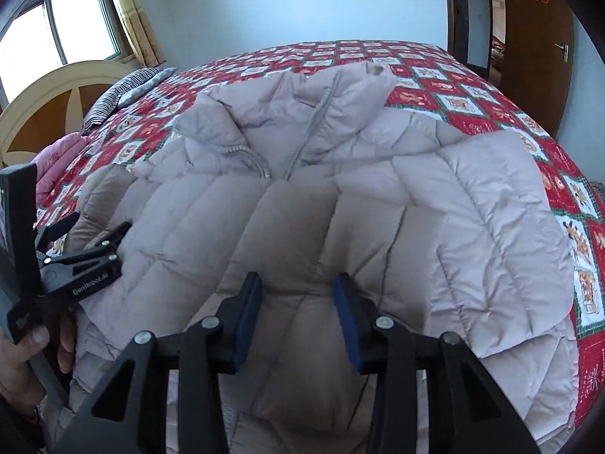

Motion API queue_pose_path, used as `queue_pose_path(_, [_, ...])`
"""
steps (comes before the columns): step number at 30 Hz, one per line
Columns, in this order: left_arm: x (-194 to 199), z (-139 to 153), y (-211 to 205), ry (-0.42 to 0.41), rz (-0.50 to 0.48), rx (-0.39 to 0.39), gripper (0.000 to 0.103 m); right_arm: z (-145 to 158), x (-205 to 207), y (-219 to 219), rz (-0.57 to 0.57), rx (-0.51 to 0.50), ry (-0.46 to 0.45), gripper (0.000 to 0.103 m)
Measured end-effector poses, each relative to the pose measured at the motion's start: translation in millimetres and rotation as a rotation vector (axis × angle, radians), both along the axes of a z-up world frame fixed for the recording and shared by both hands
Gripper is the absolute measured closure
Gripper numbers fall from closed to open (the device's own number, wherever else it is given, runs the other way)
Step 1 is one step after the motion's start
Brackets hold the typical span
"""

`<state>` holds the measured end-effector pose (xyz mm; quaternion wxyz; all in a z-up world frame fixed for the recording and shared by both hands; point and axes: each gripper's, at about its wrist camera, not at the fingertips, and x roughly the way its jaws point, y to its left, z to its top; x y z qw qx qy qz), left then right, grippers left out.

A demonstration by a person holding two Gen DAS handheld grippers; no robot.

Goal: Fold large clothes

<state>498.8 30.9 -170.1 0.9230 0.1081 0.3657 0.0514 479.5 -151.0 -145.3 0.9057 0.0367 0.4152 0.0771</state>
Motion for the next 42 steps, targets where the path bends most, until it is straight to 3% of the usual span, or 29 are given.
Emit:
queue_pose_path(8, [3.6, -10.1, 4.4, 0.015, 0.014, -0.036, 0.001, -14.2, -6.8, 1.7, 0.026, -0.068, -0.026, 0.061])
queue_pose_path(26, [6.8, -16.8, 4.6, 0.031, 0.019, -0.030, 0.001, -20.3, -6.9, 11.6, 0.007, -0.135, -0.044, 0.061])
queue_pose_path(42, [0.2, -7.5, 13.1, 0.037, 0.021, -0.065, 0.001, -19.2, -6.5, 9.6, 0.018, -0.121, -0.038, 0.060])
